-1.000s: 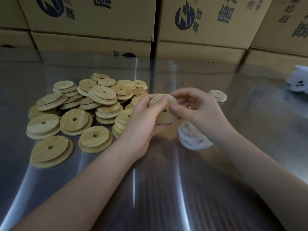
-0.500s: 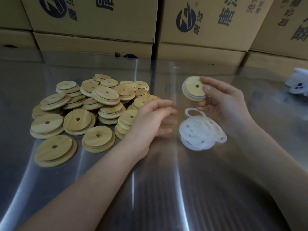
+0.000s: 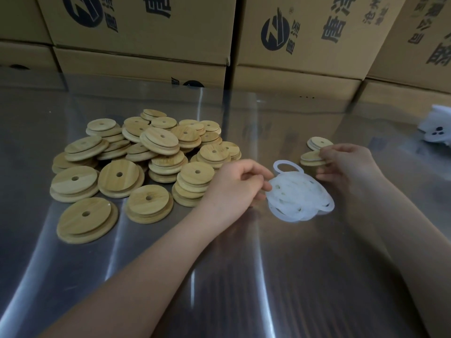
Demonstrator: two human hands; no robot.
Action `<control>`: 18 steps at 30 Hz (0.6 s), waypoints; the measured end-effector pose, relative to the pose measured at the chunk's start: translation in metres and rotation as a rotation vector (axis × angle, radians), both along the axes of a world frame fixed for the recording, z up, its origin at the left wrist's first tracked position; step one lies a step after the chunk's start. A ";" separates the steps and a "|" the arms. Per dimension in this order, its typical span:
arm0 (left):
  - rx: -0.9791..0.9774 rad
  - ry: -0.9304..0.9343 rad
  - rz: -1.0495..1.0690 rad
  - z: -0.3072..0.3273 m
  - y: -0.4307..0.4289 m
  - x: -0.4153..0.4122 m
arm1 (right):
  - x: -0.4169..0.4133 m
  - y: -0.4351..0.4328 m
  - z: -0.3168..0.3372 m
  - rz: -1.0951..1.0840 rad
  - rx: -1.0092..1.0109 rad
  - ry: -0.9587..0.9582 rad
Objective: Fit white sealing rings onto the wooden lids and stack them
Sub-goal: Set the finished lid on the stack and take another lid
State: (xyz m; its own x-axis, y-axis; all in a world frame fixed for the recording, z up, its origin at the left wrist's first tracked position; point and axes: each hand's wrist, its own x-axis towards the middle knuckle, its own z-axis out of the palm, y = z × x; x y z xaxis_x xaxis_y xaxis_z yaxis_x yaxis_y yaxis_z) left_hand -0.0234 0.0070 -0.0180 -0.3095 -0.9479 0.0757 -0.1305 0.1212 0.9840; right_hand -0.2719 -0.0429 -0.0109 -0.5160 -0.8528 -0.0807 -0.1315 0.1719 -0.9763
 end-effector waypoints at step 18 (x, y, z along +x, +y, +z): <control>-0.409 -0.915 0.397 0.002 -0.006 0.016 | -0.026 -0.009 -0.014 -0.020 0.229 0.790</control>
